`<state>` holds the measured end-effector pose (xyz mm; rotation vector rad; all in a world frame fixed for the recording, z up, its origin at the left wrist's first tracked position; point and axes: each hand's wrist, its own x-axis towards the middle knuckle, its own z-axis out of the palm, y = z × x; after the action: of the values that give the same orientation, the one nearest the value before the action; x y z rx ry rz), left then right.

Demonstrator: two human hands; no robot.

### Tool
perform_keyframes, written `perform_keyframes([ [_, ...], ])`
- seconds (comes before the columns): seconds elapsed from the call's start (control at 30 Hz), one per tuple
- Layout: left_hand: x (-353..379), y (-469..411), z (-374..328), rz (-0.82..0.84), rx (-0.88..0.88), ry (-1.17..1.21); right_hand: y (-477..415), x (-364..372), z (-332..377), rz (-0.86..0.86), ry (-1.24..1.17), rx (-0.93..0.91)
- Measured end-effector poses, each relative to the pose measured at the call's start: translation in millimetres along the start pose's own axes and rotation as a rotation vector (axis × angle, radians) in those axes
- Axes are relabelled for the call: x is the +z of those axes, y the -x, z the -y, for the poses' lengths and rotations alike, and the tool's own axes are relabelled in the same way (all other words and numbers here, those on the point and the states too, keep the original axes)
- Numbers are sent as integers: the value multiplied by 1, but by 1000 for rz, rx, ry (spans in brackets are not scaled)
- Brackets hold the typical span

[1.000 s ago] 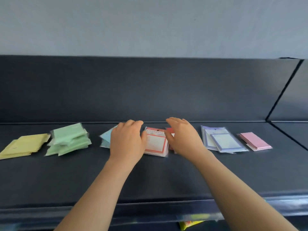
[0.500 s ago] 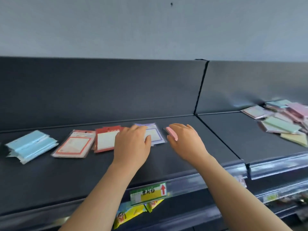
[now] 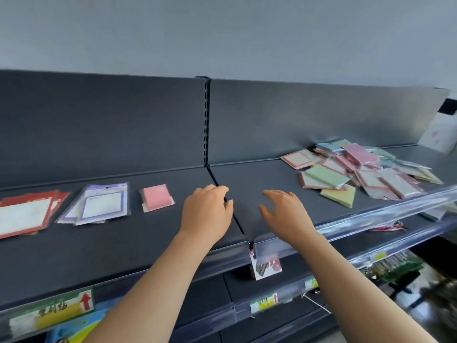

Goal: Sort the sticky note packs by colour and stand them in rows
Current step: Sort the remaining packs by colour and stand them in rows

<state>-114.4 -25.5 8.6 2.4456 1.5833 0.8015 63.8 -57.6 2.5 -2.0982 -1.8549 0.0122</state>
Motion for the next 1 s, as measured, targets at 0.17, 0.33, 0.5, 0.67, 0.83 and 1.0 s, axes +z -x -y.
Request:
perform_keyframes([
  [0.17,36,-34,-32,107,4,20,-16,-7,-58,-7,31,90],
  [0.33,71,-67,-55,203,19,10,-39,-11,-114,-28,51,186],
  [0.5,100,-92,-75,313,0,-29,-60,-16,-166,-16,136,291],
  [0.67,118,-106,-95,343,-63,32,-79,-18,-203,45,16,241],
  [0.83,128,-117,-119,338,-199,181,-95,-17,-209,134,-178,-2],
  [1.0,140,-125,-136,290,-342,309,-108,-9,-223,166,-260,-189],
])
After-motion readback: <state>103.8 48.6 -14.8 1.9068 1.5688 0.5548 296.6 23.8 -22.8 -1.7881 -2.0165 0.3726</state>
